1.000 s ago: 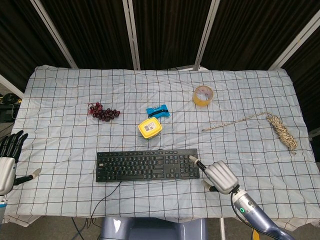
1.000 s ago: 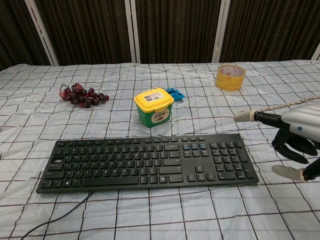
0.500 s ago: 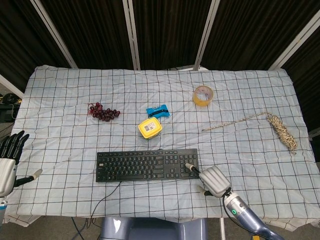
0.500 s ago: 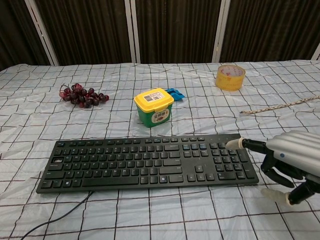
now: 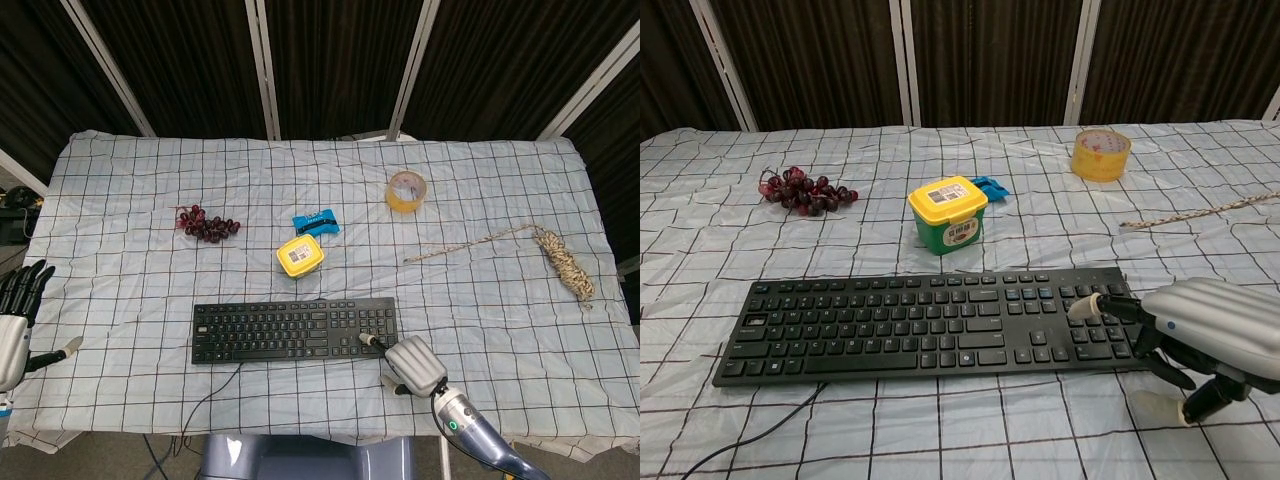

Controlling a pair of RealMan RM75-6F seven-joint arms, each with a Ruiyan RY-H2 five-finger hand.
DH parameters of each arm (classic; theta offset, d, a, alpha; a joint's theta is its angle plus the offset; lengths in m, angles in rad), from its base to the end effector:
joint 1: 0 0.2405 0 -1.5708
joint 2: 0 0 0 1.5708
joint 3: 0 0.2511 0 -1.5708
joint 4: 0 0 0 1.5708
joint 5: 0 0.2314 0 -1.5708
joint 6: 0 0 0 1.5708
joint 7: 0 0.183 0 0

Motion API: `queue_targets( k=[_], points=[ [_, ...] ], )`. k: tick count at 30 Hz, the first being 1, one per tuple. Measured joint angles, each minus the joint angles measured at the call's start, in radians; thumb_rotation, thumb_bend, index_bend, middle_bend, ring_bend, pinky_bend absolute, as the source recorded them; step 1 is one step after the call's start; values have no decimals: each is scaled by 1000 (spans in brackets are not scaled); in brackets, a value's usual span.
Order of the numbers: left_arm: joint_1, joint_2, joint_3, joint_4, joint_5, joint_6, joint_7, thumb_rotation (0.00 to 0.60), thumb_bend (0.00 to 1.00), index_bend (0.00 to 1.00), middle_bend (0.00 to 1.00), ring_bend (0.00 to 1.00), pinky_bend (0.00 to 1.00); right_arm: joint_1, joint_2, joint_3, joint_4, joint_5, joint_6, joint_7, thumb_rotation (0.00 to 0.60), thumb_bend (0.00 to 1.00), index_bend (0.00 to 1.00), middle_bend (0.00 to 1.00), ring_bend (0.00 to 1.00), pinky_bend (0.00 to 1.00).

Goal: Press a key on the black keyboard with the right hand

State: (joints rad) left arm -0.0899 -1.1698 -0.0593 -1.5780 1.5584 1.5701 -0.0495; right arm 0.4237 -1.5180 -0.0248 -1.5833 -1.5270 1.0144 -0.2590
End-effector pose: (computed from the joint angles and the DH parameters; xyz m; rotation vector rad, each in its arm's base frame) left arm -0.2988 0.2241 0.1359 -1.3604 -0.8579 -1.0510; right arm -0.1865 -0.2455 -0.0775 2.0674 -1.0113 0.8998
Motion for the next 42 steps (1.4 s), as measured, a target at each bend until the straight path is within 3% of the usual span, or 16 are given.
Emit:
queue_targets(
  k=[42],
  points=[
    [2,0,-3,-7,9,16,-27,600,33,0,0,0,0,26,-119,17,-21,228,-55,-165,600,372,155,808,813,722]
  ],
)
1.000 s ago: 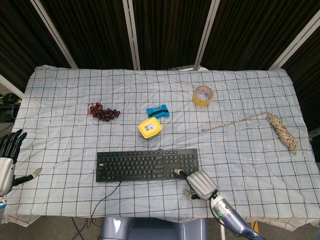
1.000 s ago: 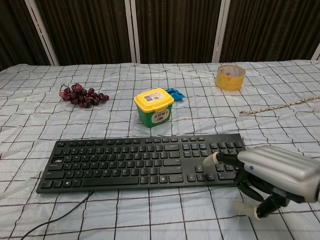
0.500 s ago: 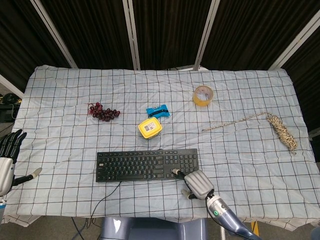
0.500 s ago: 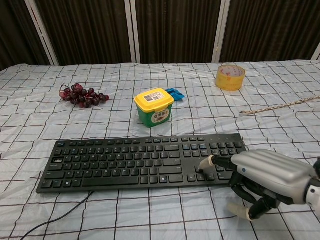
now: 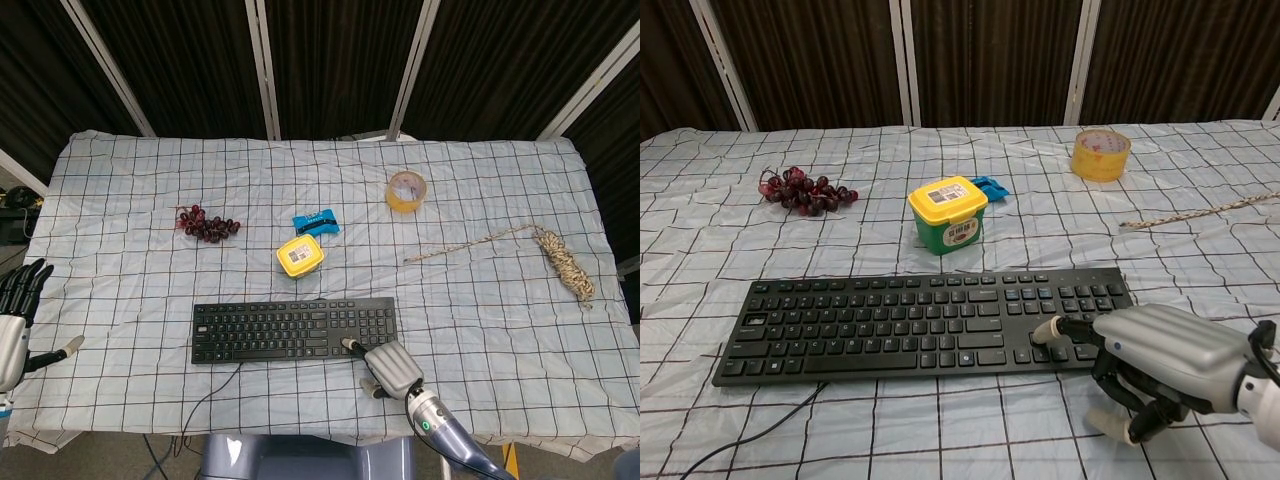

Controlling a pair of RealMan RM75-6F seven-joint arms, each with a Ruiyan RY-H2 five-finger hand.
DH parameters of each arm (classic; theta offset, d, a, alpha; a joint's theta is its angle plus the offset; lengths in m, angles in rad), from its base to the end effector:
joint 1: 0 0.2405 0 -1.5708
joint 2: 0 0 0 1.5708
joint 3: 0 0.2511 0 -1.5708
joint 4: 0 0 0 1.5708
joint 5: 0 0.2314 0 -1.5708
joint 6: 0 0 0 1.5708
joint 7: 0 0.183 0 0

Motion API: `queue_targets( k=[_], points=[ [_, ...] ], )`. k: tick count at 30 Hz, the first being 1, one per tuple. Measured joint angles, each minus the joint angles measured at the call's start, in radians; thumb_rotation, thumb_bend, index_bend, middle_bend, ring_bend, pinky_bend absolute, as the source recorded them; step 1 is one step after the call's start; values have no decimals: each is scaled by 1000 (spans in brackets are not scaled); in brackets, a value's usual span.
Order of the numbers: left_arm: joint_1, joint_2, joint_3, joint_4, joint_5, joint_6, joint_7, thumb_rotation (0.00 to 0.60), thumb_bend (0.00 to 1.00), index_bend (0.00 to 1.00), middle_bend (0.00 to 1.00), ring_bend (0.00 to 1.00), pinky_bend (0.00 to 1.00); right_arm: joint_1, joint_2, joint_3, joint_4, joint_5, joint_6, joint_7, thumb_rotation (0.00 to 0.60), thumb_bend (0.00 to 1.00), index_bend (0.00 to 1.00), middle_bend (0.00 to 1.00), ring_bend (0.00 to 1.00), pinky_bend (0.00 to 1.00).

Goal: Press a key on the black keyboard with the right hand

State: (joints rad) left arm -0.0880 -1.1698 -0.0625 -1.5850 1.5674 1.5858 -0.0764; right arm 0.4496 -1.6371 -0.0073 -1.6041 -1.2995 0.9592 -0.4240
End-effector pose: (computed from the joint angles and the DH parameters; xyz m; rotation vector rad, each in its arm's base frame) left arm -0.2949 0.2237 0.1379 -1.3458 -0.8670 -1.0923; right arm -0.1698 -0.2395 -0.1160 2.0468 -1.1407 0.8050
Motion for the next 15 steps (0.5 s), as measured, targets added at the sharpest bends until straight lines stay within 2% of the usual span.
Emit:
queue_targets(
  k=[4,15],
  points=[
    [0,0,0,-1,1,0,0,600,33,0,0,0,0,4,-1,-1,-17,32,-4,-28,600,372,156,808,813,723],
    [2,-6,-9,4,8,24,-30,600,34,0,0,0,0,23,27,23,-69,28,27,-64,600,374,154,808,813,722]
  ],
)
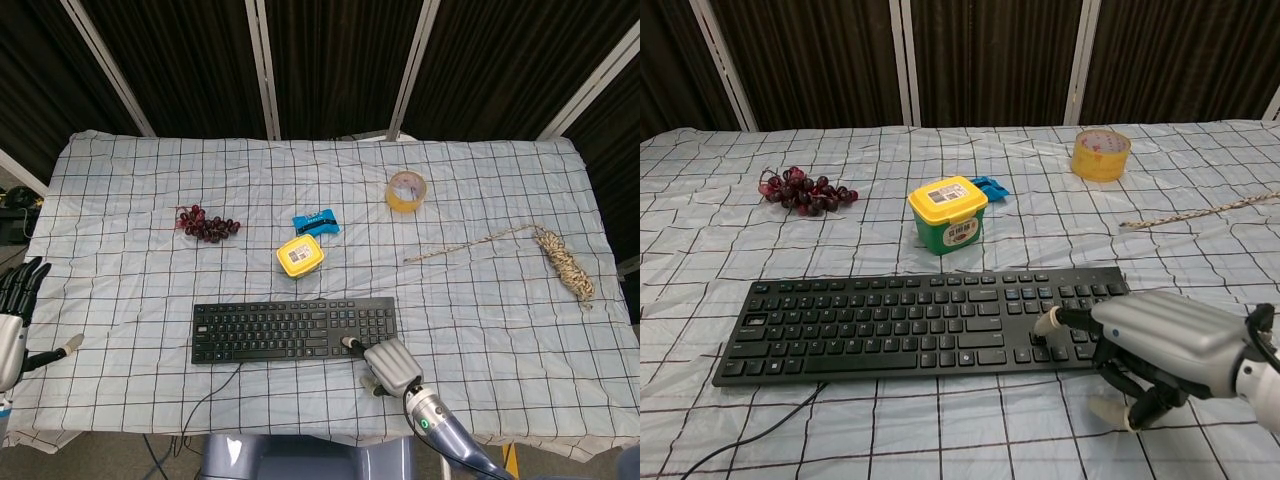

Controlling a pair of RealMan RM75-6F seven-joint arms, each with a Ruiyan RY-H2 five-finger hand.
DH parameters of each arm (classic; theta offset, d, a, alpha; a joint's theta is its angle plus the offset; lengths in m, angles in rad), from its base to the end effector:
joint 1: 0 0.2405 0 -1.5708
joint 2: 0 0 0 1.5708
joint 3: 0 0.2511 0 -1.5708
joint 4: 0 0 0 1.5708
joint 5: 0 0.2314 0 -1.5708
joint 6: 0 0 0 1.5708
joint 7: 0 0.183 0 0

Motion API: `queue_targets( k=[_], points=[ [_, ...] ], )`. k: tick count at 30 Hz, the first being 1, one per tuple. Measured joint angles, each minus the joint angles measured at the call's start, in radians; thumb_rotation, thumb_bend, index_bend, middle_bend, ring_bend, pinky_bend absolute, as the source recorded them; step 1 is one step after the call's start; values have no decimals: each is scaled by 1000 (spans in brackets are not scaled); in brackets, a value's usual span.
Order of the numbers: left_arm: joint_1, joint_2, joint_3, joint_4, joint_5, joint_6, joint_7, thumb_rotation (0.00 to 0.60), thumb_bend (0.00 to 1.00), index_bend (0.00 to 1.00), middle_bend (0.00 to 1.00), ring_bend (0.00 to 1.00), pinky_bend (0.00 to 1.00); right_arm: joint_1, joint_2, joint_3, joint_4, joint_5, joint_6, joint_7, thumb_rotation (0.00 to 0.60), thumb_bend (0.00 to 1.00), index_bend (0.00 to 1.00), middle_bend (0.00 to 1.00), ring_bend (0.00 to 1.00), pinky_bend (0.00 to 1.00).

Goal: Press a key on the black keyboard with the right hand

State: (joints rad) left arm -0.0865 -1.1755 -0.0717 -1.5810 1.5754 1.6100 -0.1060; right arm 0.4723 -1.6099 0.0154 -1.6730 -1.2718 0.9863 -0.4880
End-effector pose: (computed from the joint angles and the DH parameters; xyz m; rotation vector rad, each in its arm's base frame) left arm -0.2916 0.2245 0.1417 -1.3228 -0.8629 -1.1405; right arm -0.1528 -0.2476 -0.1024 2.0355 -1.0904 0.8351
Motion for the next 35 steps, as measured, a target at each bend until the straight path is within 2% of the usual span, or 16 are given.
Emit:
queue_targets(
  k=[5,8,10,13,15,18,21,24,27,35],
  points=[
    [2,-4,0,8,0,1,-11,600,33,0,0,0,0,4,57,28,-40,-21,47,-19,600,373,154,802,807,721],
    [2,-4,2,8,-3,-3,-8,600,33,0,0,0,0,-1,115,41,-76,-50,96,-13,600,373,152,737,739,669],
    [2,-3,2,7,-5,-5,-6,600,34,0,0,0,0,-11,151,47,-97,-75,132,4,600,373,152,650,648,601],
    [2,-1,5,5,-9,-14,0,600,34,0,0,0,0,-29,196,51,-113,-115,181,39,600,340,135,447,430,500],
    [1,2,8,0,-14,-25,8,600,32,0,0,0,0,-44,219,50,-116,-141,213,67,600,281,82,282,230,351],
    [0,4,12,-5,-17,-34,24,600,33,0,0,0,0,-76,277,39,-114,-190,270,134,600,206,23,102,42,227],
    [-1,4,17,-8,-14,-39,50,600,33,0,0,0,0,-128,347,12,-105,-233,347,228,600,147,0,10,0,154],
    [0,2,21,-12,-10,-39,65,600,33,0,0,0,0,-186,416,-24,-79,-294,419,304,600,108,0,0,0,64],
    [0,0,22,-11,-4,-36,76,600,34,0,0,0,0,-231,454,-51,-47,-321,465,324,600,102,0,0,0,4],
    [-1,-7,29,8,0,-43,117,600,34,0,0,0,0,-309,471,-48,17,-316,586,358,600,101,0,0,0,0]
  ],
)
